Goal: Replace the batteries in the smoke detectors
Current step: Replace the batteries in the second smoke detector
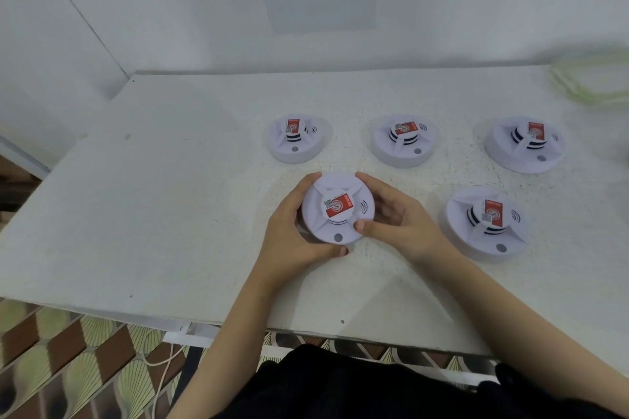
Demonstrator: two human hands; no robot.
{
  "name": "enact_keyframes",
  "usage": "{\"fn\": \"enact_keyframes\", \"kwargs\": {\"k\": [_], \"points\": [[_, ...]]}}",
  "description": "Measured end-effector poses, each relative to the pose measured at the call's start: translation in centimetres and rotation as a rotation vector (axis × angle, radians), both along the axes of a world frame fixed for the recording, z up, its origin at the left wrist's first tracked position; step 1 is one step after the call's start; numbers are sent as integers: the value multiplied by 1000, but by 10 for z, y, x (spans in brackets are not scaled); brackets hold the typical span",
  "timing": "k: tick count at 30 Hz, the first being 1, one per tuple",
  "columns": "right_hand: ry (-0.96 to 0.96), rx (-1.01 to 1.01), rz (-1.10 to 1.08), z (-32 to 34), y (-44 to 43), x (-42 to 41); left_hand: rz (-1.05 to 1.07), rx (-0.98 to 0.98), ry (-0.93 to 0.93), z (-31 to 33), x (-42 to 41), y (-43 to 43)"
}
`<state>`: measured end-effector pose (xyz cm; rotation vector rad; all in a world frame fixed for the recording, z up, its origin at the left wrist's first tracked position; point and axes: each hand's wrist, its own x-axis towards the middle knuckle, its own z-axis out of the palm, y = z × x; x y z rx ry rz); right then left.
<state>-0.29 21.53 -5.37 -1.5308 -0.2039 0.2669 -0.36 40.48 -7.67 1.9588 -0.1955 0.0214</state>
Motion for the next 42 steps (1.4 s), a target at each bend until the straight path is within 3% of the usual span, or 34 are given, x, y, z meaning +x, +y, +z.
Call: {"fn": "enact_keyframes", "kwargs": {"k": [12,19,24,33,38,42], "points": [[-30,10,-55,-7,3,-3,29,3,45,1,-2,3],[-78,-146,-102,-15,5,-3,-5,13,61,5,-1,5],[-84,-302,-49,-15,4,0,-38,59,62,13,-4,6],[-25,-320,-52,-2,7,-1,-69,238,97,16,-5,0],[-49,-263,-143,21,-20,-9,45,197,-275,33,-7,-33],[-130,-280,-341,45,-66,-1,-3,92,-360,43,-7,-74]]}}
